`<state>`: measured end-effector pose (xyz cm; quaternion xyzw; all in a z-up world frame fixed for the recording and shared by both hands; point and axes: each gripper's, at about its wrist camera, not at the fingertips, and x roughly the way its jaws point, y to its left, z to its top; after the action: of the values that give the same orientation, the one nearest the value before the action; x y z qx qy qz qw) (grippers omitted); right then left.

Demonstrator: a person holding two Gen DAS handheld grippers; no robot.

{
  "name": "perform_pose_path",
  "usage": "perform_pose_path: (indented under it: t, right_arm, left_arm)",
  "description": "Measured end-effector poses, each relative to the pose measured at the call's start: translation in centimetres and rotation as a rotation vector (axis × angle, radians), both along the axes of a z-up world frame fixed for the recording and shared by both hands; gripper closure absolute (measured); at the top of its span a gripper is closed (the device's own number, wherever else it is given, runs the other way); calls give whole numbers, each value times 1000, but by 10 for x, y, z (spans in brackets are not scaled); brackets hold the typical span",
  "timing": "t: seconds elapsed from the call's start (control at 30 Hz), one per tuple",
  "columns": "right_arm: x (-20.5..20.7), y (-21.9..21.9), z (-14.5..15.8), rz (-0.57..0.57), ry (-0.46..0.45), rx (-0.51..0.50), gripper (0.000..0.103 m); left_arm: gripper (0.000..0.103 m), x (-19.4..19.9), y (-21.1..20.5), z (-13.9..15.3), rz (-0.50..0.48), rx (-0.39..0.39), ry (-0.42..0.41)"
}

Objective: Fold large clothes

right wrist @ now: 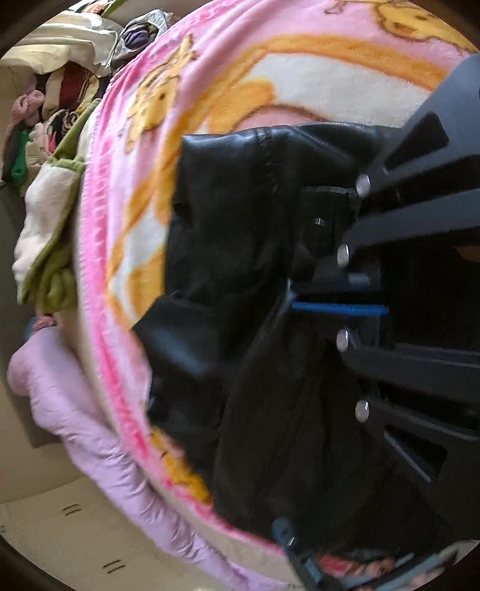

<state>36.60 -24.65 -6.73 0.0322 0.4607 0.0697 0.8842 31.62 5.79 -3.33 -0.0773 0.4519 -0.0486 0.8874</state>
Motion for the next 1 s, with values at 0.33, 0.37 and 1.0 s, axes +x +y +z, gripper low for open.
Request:
perform_pose_path:
  t: [0.33,0.37,1.0]
  right_arm:
    - [-28,-8,31,30,-92,88,100]
    - [-35,-8,38,40,-114,95,100]
    - [-82,8,9,132,0,50,75]
  left_arm:
    - [84,-7,3,8,-20,-34,-40]
    - [83,-9,3,11,-25,-43,-47]
    - [49,-47,-23,0,-114,70,41]
